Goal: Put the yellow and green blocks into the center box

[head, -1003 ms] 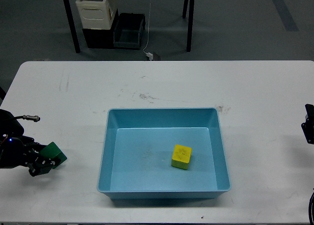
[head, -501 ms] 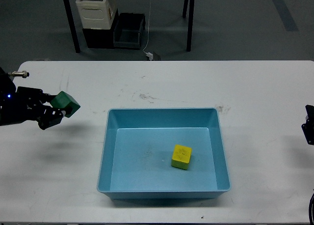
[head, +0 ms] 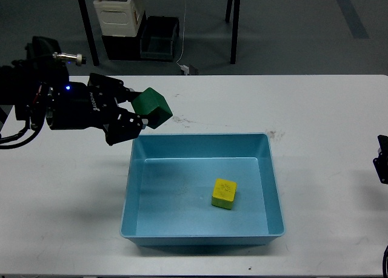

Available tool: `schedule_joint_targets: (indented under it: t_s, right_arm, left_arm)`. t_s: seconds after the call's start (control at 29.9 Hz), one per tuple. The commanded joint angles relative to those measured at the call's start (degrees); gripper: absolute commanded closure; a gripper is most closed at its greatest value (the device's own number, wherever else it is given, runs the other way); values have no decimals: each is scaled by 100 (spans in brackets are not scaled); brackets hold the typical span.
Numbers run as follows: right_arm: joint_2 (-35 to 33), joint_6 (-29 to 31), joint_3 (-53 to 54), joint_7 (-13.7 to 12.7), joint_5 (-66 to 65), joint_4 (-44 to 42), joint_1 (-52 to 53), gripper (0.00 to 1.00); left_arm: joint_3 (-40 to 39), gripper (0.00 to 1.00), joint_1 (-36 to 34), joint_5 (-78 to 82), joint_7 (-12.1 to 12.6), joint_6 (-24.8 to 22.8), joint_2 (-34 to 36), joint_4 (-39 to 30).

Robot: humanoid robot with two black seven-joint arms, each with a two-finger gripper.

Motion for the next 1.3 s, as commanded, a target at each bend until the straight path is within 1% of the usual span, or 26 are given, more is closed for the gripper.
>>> schedule_joint_targets:
  t_s: [0.0,0.1,0.2,0.23,0.4,0.43,0.64,0.7,0.8,0.84,0.94,1.04,1.1,1.14,1.2,1.27]
  right_arm:
    - [0,9,0,-4,-1,0,0,0]
    - [0,9,0,-4,-1,0,0,0]
    - [0,9,0,4,8,9,0,0]
    - [0,9,0,-4,8,9,0,0]
    - [9,0,0,-4,8,27,0,0]
    - [9,0,-9,-4,8,35,0,0]
    - [9,0,-18,-4,8,53,0,0]
    - [9,0,-35,-4,8,62,0,0]
    - [9,9,-62,-4,8,62,0,0]
    - [9,9,-71,-4,0,62,0,0]
    - [17,9,-88,4,-1,71,18,0]
    - [9,79,-88,57,8,176,18,0]
    - [17,105,-97,215,8,246,44,0]
    - [17,106,-114,241,8,281,88,0]
    - [17,184,-176,224,17,273,167,0]
    - [61,290,-272,181,26,264,316,0]
  left_arm:
    - [925,79,-696,450,2,-228,-529,103]
    - [1374,77,-838,811,2,-246,-951,375]
    - [1620,75,-803,1060,2,-246,-1373,753]
    - [1682,72,-777,1060,2,-246,-1479,876]
    - [1823,53,-575,1060,2,-237,-1743,1272]
    - [1823,47,-540,1060,2,-237,-1770,1316]
    - [1771,22,-487,1060,2,-229,-1840,1378]
    - [1753,10,-460,1060,2,-229,-1919,1404]
    - [1683,2,-434,901,2,-220,-2007,1545]
    - [1630,0,-434,743,2,-220,-2007,1563]
    - [1315,0,-416,-55,2,-246,-1885,1537]
    - [981,0,-198,-1434,2,-176,-1577,1528]
    - [700,0,48,-2261,2,-158,-1471,1519]
    - [489,0,198,-2717,2,-158,-1462,1519]
    - [15,0,601,-3613,2,-132,-1445,1519]
    - [-687,0,1189,-4676,2,-71,-1462,1528]
